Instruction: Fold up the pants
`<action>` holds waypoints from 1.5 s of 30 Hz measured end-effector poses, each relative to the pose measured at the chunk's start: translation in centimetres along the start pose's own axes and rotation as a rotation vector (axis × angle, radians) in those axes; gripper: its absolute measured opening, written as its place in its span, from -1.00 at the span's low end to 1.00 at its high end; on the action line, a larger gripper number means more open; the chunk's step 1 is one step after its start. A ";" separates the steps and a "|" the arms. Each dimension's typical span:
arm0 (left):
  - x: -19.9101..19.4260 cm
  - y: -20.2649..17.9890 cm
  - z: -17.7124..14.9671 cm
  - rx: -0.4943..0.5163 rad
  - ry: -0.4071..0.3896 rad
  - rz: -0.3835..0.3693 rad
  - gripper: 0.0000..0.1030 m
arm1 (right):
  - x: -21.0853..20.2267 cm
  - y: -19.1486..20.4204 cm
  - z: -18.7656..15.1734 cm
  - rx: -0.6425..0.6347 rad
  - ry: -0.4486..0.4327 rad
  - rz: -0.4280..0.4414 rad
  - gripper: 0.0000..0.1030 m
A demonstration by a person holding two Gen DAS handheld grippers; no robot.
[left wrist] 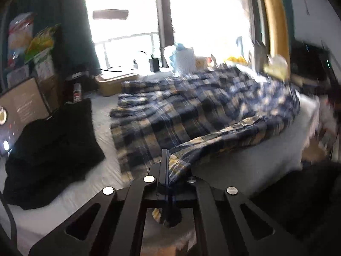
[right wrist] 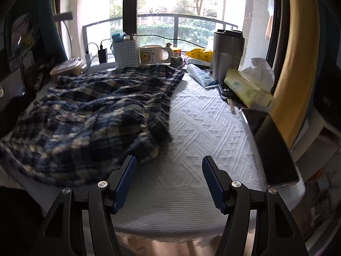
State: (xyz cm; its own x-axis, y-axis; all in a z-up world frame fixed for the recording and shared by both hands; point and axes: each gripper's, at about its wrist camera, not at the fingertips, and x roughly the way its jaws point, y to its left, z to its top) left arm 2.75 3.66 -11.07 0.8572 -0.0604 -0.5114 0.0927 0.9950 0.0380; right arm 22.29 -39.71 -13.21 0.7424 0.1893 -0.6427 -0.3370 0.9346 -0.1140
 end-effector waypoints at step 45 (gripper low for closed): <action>-3.5 3.1 4.0 -0.116 -0.076 -0.106 -0.99 | 1.8 5.6 1.5 -0.246 -0.208 0.051 -0.53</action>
State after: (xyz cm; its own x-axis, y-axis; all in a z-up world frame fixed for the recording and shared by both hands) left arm 2.09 6.64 -5.78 0.8820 -0.1672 -0.4406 0.1297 0.9850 -0.1141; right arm 22.62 -33.70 -13.86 0.8150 0.3149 -0.4864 -0.4874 0.8265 -0.2816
